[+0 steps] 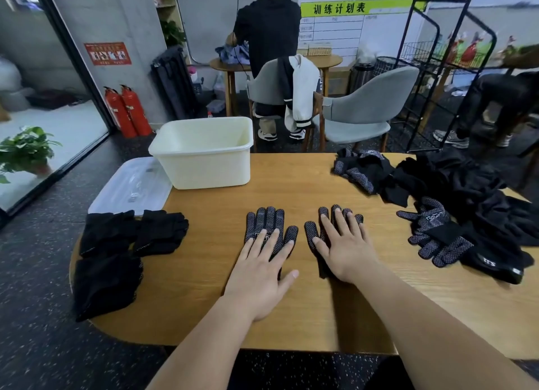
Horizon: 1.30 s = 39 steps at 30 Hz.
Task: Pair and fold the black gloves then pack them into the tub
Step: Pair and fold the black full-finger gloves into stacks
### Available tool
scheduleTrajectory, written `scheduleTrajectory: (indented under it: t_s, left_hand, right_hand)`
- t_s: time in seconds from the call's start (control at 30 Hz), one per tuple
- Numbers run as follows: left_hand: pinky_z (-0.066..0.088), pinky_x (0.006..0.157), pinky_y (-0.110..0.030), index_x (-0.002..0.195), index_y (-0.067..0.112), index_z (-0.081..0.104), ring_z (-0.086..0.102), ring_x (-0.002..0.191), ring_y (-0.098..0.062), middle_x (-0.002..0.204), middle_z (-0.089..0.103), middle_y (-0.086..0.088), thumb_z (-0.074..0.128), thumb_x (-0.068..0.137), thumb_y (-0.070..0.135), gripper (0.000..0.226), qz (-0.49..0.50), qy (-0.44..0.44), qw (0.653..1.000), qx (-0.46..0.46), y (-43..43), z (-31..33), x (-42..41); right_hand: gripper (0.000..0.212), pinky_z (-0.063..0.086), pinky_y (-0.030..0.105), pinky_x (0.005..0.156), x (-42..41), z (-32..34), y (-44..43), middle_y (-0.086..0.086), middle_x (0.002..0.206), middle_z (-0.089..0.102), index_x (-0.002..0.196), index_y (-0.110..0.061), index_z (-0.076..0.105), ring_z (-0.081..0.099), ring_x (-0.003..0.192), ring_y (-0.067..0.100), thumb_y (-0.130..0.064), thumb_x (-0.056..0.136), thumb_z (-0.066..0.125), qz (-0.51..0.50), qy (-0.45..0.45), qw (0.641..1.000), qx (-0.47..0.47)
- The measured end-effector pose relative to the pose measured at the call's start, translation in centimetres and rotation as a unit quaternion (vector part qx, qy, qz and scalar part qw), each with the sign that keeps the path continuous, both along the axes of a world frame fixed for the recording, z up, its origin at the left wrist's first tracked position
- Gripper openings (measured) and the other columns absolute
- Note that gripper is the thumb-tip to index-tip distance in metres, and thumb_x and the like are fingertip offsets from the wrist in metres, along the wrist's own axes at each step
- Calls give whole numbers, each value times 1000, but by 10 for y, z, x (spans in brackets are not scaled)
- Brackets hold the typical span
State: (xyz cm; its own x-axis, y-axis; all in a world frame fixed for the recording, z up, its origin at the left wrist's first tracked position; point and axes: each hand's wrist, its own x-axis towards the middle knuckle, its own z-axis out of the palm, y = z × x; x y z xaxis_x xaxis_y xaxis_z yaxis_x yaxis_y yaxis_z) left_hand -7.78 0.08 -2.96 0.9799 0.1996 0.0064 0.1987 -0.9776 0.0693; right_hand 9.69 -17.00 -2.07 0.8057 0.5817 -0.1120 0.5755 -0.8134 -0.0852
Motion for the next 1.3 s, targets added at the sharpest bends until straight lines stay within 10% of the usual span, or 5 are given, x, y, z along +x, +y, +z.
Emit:
scheduleTrajectory:
  t_s: [0.5, 0.63, 0.83, 0.93, 1.3]
  left_hand:
    - [-10, 130, -52, 164, 43, -18, -35, 156, -26, 171, -31, -1, 6, 99, 81, 79, 8, 74, 997, -5, 0, 3, 11]
    - [-9, 130, -53, 164, 42, -18, -34, 156, -26, 172, -30, -1, 5, 101, 78, 77, 20, 57, 998, -11, -14, 3, 0]
    - [16, 131, -46, 162, 30, 38, 10, 162, -21, 172, 24, 5, 19, 111, 59, 62, 38, -134, 990, -27, -27, 3, -24]
    - [44, 105, -37, 124, 25, 70, 48, 122, -15, 127, 55, 11, 41, 107, 41, 37, 35, -223, 974, -16, -28, -4, -30]
    - [45, 97, -29, 121, 34, 67, 53, 111, -6, 114, 59, 21, 62, 100, 39, 22, 111, -192, 970, -101, -26, 0, -20]
  right_hand:
    - [75, -6, 47, 131, -41, -8, -20, -1, 173, -20, 167, -36, -7, -24, 159, 23, -73, 102, 4, 4, -17, 999, 31]
    - [65, 1, 43, 132, -52, -9, -33, -5, 176, 8, 166, -32, 27, -8, 162, 15, -56, 107, 13, 30, -68, 984, 161]
    - [26, 48, 38, 92, -77, -8, -55, -7, 125, 64, 113, -21, 76, 56, 115, 23, -30, 96, 58, 116, -189, 928, 299]
    - [20, 44, 36, 77, -85, -17, -59, -8, 107, 62, 100, -24, 73, 55, 97, 22, -33, 93, 58, 116, -202, 946, 224]
    - [18, 51, 39, 85, -85, -18, -58, -6, 111, 63, 107, -22, 72, 55, 102, 22, -30, 92, 65, 104, -187, 948, 235]
